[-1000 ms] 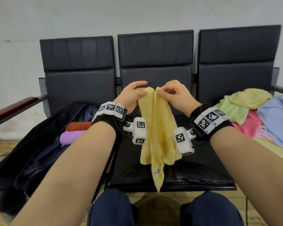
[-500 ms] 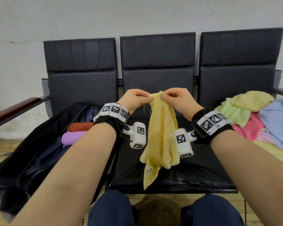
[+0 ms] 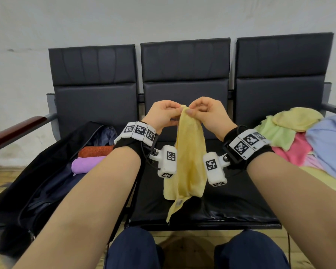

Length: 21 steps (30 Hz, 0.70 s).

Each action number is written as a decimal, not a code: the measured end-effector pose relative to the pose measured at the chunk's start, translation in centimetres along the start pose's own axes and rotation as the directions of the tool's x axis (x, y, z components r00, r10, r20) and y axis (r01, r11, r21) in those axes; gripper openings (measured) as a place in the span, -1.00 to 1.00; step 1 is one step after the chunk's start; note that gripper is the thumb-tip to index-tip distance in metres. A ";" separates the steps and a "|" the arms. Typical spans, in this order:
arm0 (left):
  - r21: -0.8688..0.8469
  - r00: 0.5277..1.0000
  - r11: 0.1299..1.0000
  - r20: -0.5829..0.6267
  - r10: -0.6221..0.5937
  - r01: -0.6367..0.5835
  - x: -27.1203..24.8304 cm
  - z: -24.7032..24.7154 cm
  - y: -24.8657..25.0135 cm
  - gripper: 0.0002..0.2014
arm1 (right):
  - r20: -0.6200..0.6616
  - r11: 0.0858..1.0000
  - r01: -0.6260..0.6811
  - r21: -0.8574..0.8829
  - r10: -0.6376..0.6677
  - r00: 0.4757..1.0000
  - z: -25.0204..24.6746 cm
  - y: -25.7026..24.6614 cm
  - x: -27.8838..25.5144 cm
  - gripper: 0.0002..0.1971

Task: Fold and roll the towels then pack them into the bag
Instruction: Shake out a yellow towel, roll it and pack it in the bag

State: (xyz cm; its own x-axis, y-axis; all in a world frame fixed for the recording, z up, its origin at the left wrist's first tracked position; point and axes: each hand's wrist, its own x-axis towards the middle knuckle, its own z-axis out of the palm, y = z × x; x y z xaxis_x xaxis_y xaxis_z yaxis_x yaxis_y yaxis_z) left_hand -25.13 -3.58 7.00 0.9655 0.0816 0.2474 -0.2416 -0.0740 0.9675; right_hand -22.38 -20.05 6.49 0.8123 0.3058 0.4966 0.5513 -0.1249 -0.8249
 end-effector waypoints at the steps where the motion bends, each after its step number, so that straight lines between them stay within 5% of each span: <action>1: -0.002 1.000 1.000 0.007 -0.006 0.006 -0.1 0.0 0.1 -0.92 | -0.029 1.000 0.007 -0.002 -0.007 1.000 0.1 0.1 0.0 -0.90; 21: -0.028 0.994 0.998 0.099 -0.047 0.050 -1.1 -0.1 0.6 -0.88 | -0.029 0.999 -0.035 -0.033 0.034 0.999 0.2 0.5 0.0 -0.91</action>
State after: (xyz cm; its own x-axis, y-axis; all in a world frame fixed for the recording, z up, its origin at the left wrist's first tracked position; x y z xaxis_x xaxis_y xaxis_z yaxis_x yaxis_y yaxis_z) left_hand -26.30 -3.62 7.31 0.9806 -0.0136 0.1954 -0.1958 -0.0423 0.9797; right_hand -22.16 -19.95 6.05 0.8356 0.2741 0.4760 0.5288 -0.1669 -0.8322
